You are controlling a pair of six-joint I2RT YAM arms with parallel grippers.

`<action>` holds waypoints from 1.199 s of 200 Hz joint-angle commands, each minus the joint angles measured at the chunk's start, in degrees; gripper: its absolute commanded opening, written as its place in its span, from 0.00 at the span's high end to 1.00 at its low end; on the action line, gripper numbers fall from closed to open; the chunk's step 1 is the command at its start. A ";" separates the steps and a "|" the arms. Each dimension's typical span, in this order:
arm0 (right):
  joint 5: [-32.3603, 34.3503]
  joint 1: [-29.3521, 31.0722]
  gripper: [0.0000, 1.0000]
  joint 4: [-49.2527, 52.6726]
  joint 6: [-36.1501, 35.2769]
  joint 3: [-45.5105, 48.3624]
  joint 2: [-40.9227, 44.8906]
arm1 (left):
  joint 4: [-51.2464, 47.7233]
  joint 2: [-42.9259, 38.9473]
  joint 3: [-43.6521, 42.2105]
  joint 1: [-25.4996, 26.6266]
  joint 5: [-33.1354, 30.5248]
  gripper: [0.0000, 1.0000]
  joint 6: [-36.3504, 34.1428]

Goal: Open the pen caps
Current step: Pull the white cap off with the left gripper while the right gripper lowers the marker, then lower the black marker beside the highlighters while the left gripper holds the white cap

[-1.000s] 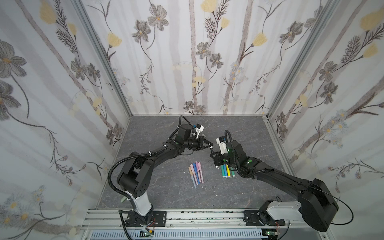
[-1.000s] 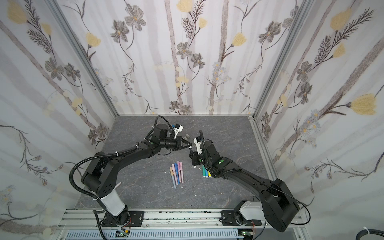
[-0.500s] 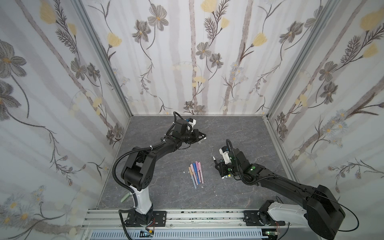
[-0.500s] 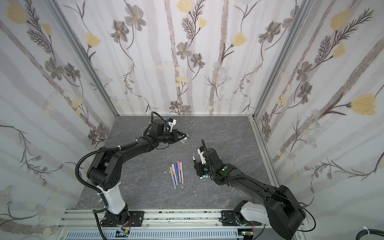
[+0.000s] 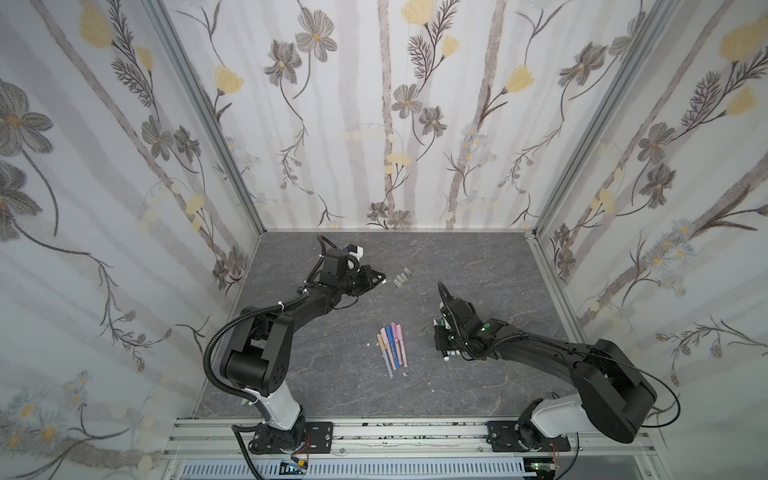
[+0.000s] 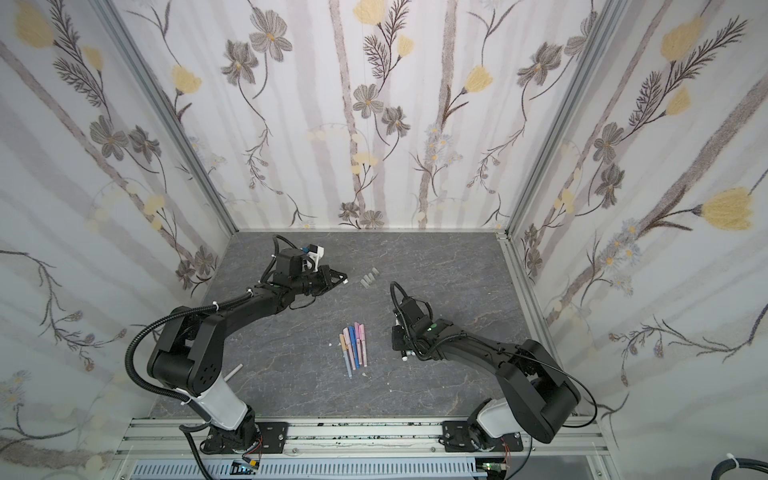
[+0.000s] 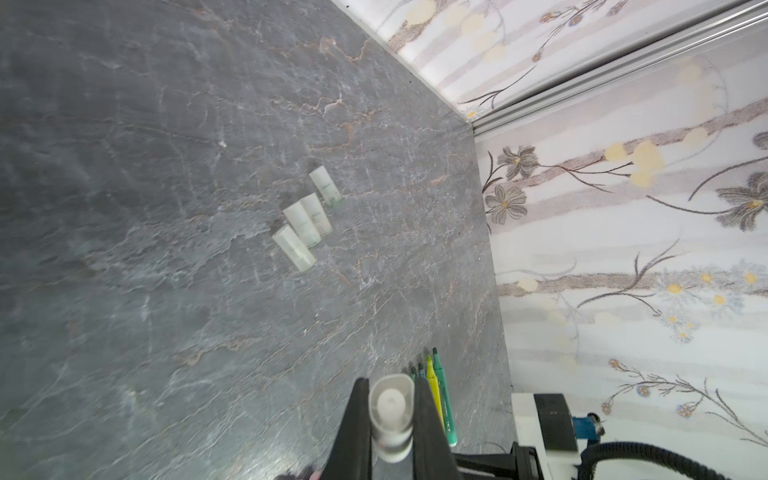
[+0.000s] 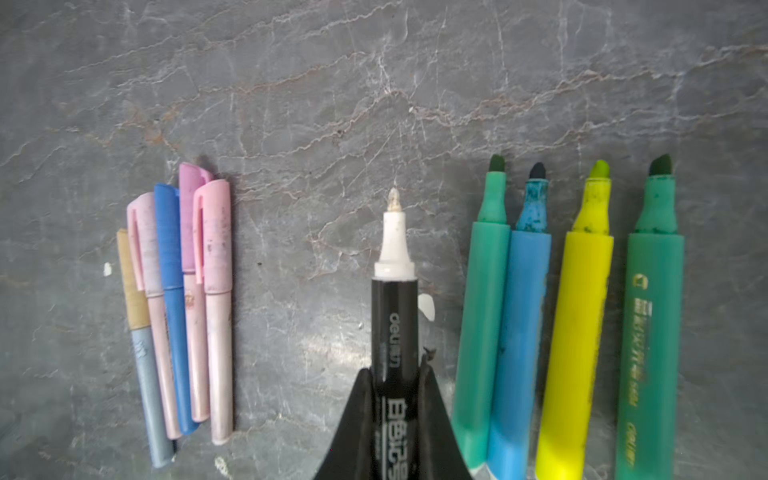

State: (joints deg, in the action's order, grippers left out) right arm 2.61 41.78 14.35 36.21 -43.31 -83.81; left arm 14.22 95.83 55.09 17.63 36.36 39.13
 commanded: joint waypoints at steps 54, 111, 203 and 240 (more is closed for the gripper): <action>11.45 2.19 0.98 7.06 3.41 -9.84 -10.51 | 1.60 -4.16 -6.83 -3.48 1.58 1.00 -2.31; 15.40 4.34 0.93 10.89 5.10 -14.13 -14.81 | 2.13 -3.04 -6.79 -4.15 3.06 1.00 -2.66; 19.63 6.54 0.84 14.66 5.56 -16.54 -18.12 | 2.11 -3.23 -7.67 -4.73 3.72 1.00 -3.29; 19.91 6.53 0.79 15.01 5.38 -16.51 -18.09 | 2.11 -3.35 -7.72 -4.70 3.80 1.00 -3.19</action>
State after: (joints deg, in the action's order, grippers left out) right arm 21.10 48.29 28.21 40.95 -59.55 -101.67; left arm 14.68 92.66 47.59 12.95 39.29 36.42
